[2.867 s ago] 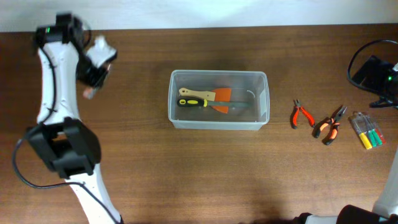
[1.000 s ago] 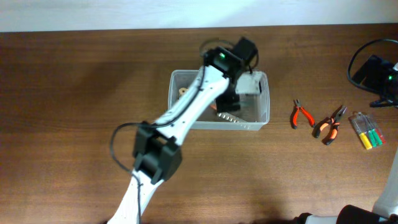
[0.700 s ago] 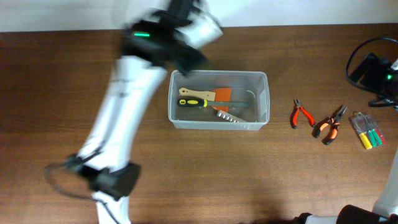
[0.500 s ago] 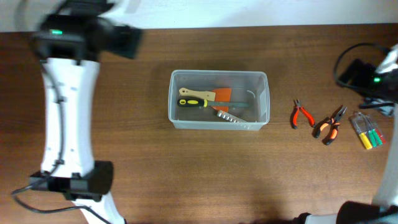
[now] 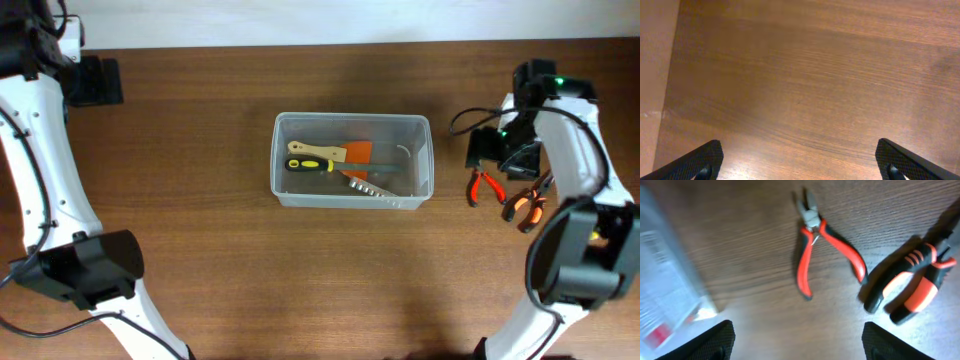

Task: Pack container
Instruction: 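Lower the right gripper onto the red-handled cutters and grasp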

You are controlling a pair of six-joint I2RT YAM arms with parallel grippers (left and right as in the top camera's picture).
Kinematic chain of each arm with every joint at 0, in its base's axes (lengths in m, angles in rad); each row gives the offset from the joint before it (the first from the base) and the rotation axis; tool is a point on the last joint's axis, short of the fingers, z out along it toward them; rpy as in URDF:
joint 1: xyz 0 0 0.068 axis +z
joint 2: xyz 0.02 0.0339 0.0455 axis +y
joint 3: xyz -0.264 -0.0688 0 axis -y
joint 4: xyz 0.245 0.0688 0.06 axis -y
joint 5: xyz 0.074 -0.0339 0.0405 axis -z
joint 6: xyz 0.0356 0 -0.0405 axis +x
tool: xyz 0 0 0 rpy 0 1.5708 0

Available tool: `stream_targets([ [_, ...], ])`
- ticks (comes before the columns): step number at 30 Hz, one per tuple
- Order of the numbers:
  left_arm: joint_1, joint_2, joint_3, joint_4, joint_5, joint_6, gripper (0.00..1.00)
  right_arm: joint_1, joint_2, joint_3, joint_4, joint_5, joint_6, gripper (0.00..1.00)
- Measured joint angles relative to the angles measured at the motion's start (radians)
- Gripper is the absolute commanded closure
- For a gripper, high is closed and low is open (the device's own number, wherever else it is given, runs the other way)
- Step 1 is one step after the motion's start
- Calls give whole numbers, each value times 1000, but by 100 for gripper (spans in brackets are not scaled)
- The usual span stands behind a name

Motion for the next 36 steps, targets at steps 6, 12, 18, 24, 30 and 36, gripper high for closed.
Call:
stream_targets([
  [6, 8, 5, 0, 0, 2, -1, 1, -2, 77, -3, 64, 39, -102, 17],
  [12, 8, 5, 0, 0, 3, -1, 1, -2, 84, -3, 137, 46, -231, 18],
  [18, 8, 5, 0, 0, 3, -3, 1, -2, 84, -3, 156, 49, -280, 23],
  [24, 8, 5, 0, 0, 3, -3, 1, -2, 84, -6, 186, 50, -276, 23],
  [30, 8, 5, 0, 0, 3, -3, 1, -2, 84, -57, 245, 50, -217, 23],
  [36, 8, 5, 0, 0, 3, -4, 1, -2, 84, -147, 304, 50, -164, 23],
])
